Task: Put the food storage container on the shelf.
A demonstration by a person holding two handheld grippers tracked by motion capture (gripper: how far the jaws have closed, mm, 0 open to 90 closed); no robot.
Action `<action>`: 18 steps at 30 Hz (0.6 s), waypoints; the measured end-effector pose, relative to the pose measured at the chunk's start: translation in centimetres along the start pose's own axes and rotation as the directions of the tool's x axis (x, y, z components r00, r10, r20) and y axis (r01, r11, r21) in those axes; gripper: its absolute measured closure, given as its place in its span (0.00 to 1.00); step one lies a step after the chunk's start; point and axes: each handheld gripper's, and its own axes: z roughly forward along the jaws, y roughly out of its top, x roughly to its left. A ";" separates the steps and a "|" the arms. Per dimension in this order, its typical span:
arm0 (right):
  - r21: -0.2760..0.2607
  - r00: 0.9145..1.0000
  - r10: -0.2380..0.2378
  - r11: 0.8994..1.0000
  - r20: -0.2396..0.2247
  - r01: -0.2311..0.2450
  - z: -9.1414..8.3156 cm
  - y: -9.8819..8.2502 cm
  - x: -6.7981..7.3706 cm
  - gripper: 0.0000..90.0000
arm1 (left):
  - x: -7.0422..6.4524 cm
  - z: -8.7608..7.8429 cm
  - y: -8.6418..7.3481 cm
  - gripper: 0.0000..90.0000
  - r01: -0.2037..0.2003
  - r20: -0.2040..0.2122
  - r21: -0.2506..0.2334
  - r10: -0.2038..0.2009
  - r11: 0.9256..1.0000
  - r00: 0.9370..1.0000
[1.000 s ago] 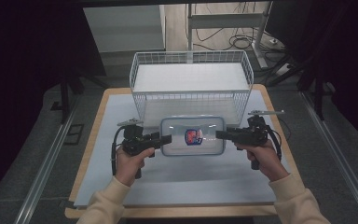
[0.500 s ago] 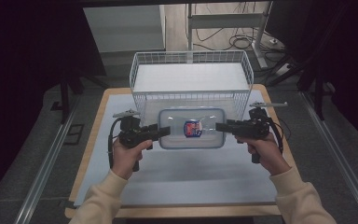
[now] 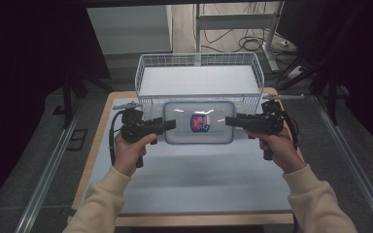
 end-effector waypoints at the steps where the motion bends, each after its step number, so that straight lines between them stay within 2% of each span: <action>1: -0.007 1.000 -0.007 1.000 -0.002 0.007 -0.1 0.5 0.1 0.55 | -0.1 -0.1 0.2 0.51 -0.007 -0.004 -0.004 0.007 1.000 1.000; 8: -0.020 1.000 -0.014 1.000 0.004 0.014 -0.3 1.6 0.4 0.55 | -0.3 -0.3 1.9 0.51 -0.018 -0.004 -0.009 0.018 1.000 1.000; 13: -0.039 1.000 -0.017 0.999 0.001 0.017 -0.5 3.6 0.5 0.55 | -0.7 -0.5 3.8 0.51 -0.035 -0.013 -0.025 0.035 0.999 0.999; 18: -0.045 1.000 -0.015 0.999 0.001 0.015 -0.4 5.0 0.5 0.55 | -0.6 -0.5 5.6 0.51 -0.040 -0.014 -0.035 0.039 0.999 0.999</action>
